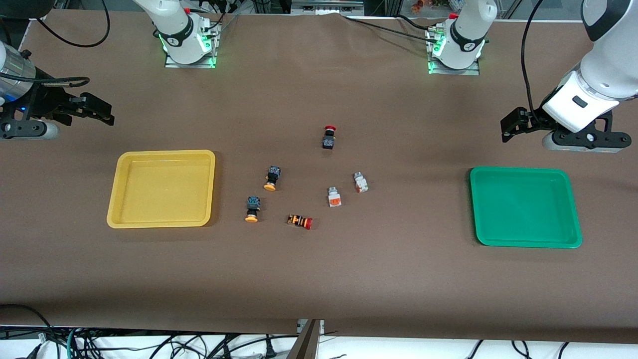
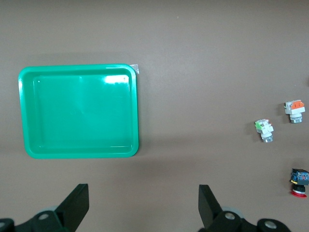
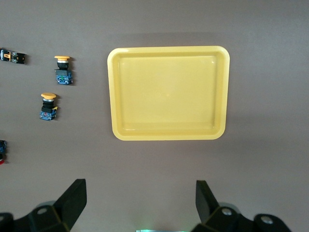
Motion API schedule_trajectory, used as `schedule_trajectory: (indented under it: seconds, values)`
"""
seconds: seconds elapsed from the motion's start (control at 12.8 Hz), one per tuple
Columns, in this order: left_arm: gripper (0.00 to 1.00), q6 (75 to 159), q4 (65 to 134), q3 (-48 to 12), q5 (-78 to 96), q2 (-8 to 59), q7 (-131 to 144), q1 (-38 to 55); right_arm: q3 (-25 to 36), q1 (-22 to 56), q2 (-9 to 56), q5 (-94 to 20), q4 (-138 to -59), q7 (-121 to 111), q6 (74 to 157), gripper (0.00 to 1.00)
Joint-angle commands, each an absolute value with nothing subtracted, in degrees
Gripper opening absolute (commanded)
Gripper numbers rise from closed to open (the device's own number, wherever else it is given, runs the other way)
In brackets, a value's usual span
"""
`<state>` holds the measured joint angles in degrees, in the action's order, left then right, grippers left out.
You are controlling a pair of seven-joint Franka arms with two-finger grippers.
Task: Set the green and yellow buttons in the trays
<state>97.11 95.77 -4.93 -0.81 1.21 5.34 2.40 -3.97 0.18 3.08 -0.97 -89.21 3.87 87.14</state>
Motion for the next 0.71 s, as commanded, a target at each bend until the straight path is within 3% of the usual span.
schedule_trajectory:
  seconds: [0.0, 0.39, 0.63]
  values:
    - [1.00, 96.7, 94.1, -4.8, -1.0, 1.9, 5.8, 3.0, -4.3, -0.2, 2.5, -0.3, -89.1, 3.6, 87.1, 1.00]
    - [1.00, 96.5, 94.1, -4.9, -0.4, 2.6, 6.5, 3.2, -4.4, -0.2, 2.5, -0.3, -89.3, 3.9, 87.2, 1.00]
    - [1.00, 89.9, 94.1, -4.9, -0.2, 6.8, 5.3, 5.5, -4.7, -0.1, 4.1, -0.2, -90.5, 4.0, 89.1, 1.00]
